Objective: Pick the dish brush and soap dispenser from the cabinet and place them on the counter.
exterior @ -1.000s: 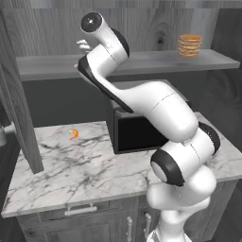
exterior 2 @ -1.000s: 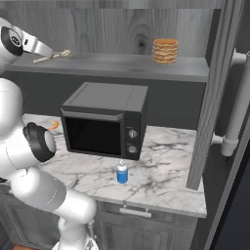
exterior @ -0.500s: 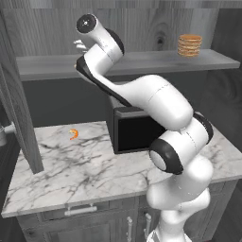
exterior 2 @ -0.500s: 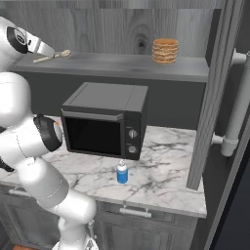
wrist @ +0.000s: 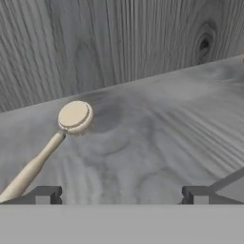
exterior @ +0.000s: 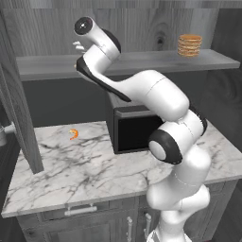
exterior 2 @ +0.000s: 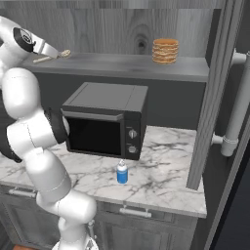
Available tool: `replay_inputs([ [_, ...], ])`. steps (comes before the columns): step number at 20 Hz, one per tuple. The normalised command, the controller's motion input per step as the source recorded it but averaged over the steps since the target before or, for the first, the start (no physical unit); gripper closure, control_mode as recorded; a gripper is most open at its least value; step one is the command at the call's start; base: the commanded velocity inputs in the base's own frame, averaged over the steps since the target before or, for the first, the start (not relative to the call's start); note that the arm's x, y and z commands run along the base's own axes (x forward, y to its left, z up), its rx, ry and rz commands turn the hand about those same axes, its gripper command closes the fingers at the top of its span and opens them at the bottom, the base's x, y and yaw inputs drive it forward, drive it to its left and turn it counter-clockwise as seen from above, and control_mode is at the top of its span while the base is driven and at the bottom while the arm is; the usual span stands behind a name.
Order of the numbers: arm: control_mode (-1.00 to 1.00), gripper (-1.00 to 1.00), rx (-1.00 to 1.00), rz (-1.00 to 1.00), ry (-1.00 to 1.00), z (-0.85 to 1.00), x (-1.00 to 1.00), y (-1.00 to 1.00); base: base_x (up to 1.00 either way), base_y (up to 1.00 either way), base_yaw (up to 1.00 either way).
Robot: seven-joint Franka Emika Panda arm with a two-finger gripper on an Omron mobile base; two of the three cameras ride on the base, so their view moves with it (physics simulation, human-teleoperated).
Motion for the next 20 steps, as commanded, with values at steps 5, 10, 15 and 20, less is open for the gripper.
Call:
replay_inputs([
  [5, -1.0, -1.0, 0.0, -0.02, 0.02, -0.07, 0.27, 0.06, 0.0, 0.0, 0.0],
  [10, -1.0, -1.0, 0.0, -0.02, 0.02, -0.04, 0.27, 0.09, 0.0, 0.0, 0.0],
  [15, -1.0, -1.0, 0.0, -0.03, 0.02, -0.01, 0.28, 0.13, 0.0, 0.0, 0.0],
  [20, -1.0, -1.0, 0.0, -0.04, 0.02, 0.0, 0.28, 0.18, 0.0, 0.0, 0.0],
])
